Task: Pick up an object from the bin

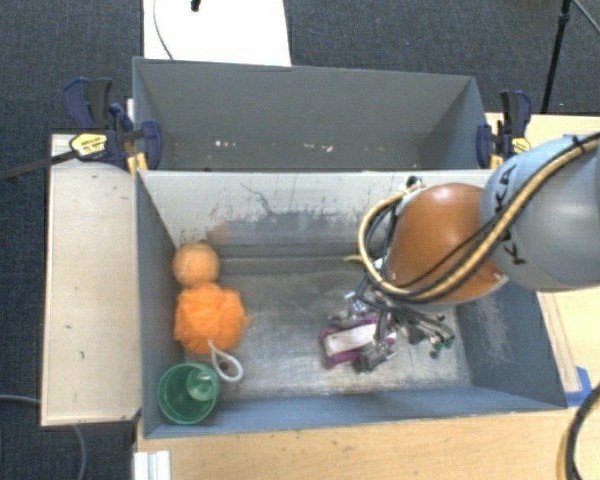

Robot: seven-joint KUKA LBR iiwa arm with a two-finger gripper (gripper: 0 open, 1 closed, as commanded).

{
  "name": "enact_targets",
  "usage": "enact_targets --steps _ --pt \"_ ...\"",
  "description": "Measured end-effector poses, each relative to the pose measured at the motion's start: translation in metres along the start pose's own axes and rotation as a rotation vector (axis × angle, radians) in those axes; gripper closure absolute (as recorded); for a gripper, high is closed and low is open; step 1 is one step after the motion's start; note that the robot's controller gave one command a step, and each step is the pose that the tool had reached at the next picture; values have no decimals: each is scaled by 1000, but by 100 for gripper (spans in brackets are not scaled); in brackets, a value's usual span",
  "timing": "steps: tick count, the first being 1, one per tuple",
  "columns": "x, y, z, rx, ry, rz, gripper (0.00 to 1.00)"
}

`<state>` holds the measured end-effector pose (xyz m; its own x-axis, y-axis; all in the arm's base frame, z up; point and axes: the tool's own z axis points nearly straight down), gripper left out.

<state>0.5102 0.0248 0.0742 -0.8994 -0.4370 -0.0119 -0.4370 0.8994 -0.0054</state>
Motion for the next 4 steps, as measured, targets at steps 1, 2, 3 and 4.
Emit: enact_targets --steps 1,2,3,4 --pt "1 0 -2 0 1 1 100" --pt "0 -28 -43 -7 8 -53 100" --pt "18 -24 -60 -3 12 -91 100" --pt "21 13 -88 -16 25 -82 100"
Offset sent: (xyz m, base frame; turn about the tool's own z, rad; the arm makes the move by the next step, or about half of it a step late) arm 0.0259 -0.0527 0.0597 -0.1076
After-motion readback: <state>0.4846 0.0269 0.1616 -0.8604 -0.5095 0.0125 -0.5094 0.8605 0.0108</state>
